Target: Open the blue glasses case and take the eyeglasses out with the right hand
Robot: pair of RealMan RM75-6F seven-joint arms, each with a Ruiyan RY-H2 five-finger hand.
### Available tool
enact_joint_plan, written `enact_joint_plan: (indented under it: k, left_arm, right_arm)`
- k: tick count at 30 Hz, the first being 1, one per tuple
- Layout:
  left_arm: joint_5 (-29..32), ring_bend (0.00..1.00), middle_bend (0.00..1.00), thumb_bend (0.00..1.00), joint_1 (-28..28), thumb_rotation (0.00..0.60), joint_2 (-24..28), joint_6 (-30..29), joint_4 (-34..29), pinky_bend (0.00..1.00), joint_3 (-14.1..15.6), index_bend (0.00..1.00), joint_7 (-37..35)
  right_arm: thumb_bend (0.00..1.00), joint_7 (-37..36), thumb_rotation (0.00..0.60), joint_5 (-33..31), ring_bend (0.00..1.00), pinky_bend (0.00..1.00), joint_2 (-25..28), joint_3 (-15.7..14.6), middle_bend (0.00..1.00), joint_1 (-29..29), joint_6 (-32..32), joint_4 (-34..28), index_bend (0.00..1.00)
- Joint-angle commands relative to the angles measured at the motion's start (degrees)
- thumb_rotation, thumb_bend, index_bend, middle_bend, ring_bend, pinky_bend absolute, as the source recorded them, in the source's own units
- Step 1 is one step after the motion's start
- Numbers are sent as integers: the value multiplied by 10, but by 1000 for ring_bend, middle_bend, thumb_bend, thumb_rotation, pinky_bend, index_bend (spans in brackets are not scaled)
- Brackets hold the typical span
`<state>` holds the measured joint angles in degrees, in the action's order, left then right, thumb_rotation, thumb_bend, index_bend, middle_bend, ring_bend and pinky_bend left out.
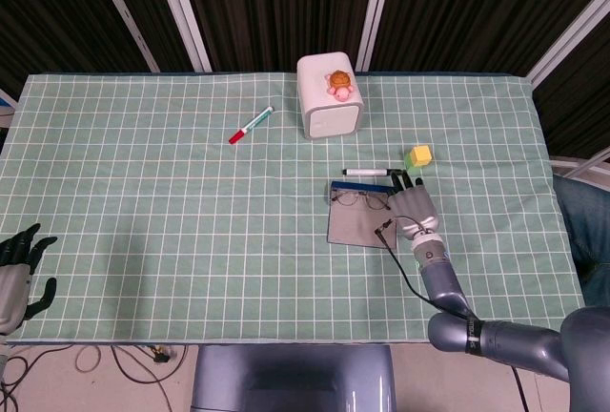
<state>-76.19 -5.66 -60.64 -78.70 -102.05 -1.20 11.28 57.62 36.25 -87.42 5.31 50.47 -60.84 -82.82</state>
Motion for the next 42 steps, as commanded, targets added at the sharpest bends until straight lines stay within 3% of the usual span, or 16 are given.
enact_joint_plan:
  k: [1, 6, 7, 9, 13, 19, 24, 34, 42]
  left_arm:
    - [0, 0, 0, 466, 0, 600, 0, 1, 0, 85, 0, 171, 0]
    - [0, 0, 0, 465, 0, 600, -1, 1, 0, 85, 0, 171, 1]
    - [0, 0, 0, 465, -1, 600, -1, 2, -1, 85, 1, 171, 1]
    - [0, 0, 0, 465, -1, 600, -1, 2, -1, 85, 1, 171, 1]
    - [0, 0, 0, 466, -1, 600, -1, 2, -1, 85, 0, 171, 0]
    - [5, 0, 0, 465, -3, 600, -1, 6, 0, 85, -2, 171, -4]
    - [12, 0, 0, 465, -5, 600, -1, 12, 1, 85, -4, 171, -7]
    - [17, 0, 0, 466, -8, 600, -3, 19, 2, 85, -3, 171, -3]
    - [23, 0, 0, 466, -8, 600, -2, 21, -1, 85, -4, 172, -6]
  right_arm:
    - [188, 1, 600, 3, 36, 238, 6, -1, 0, 0, -4, -7, 256]
    - [180, -13, 600, 5, 33, 238, 38, 12, 0, -3, -15, -58, 242]
    - [169, -26, 600, -12, 31, 238, 58, 33, 0, -2, -16, -97, 238]
    - [144, -23, 600, -47, 31, 238, 76, 45, 0, 4, -9, -126, 232]
    - [127, -36, 600, -149, 35, 238, 94, 92, 11, 29, 13, -153, 234]
    - [127, -9, 600, -251, 83, 238, 77, 116, 145, 86, 18, -114, 255]
    - [127, 24, 600, -313, 90, 238, 52, 123, 164, 132, 19, -64, 255]
    - [127, 65, 600, -393, 137, 238, 31, 124, 255, 181, 41, -1, 255]
    - [143, 62, 600, -399, 176, 238, -6, 124, 337, 200, 59, 61, 276]
